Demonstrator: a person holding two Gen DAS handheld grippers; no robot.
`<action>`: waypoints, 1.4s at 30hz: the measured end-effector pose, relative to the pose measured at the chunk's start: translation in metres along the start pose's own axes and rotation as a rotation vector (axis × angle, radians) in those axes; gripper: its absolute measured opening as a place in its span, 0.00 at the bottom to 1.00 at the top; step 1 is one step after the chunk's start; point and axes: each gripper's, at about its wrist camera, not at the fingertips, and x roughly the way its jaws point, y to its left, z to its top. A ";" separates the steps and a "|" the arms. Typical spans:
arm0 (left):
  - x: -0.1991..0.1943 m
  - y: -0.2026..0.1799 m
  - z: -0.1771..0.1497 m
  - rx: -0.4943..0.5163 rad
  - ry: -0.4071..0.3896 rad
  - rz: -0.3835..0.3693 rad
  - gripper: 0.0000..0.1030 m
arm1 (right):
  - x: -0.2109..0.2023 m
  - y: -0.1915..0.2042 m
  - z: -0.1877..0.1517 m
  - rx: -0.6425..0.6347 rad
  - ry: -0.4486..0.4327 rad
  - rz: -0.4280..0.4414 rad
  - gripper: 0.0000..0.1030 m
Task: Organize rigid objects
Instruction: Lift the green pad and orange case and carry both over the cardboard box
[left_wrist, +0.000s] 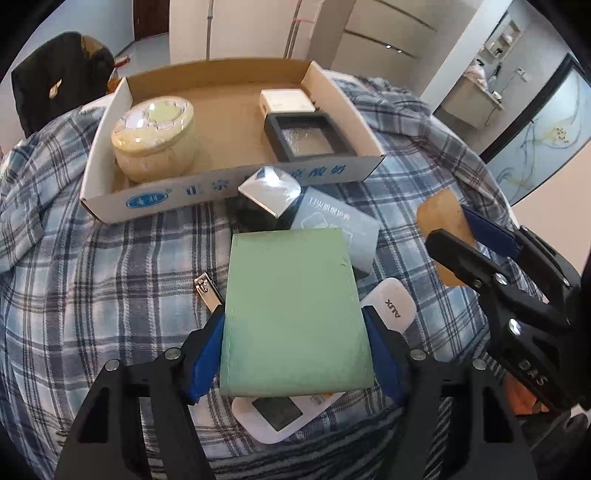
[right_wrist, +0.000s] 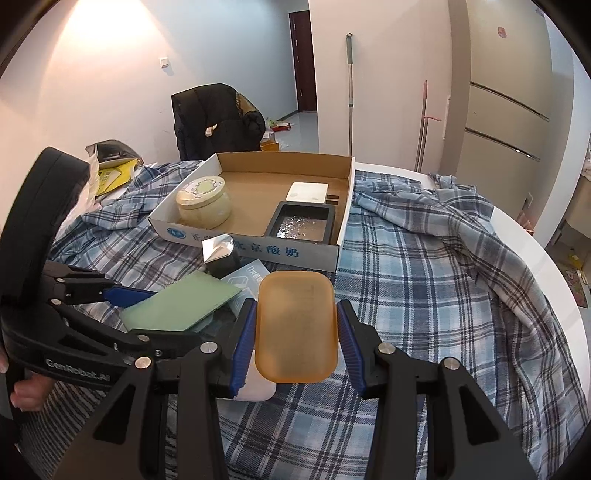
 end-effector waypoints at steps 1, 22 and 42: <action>-0.004 -0.002 -0.001 0.026 -0.009 0.005 0.70 | 0.000 0.000 0.000 -0.002 -0.004 -0.008 0.41; -0.138 0.020 0.060 0.043 -0.556 0.180 0.70 | -0.031 -0.010 0.096 0.114 -0.135 -0.080 0.41; -0.027 0.109 0.139 -0.130 -0.492 0.180 0.70 | 0.105 -0.018 0.142 0.302 -0.001 -0.065 0.41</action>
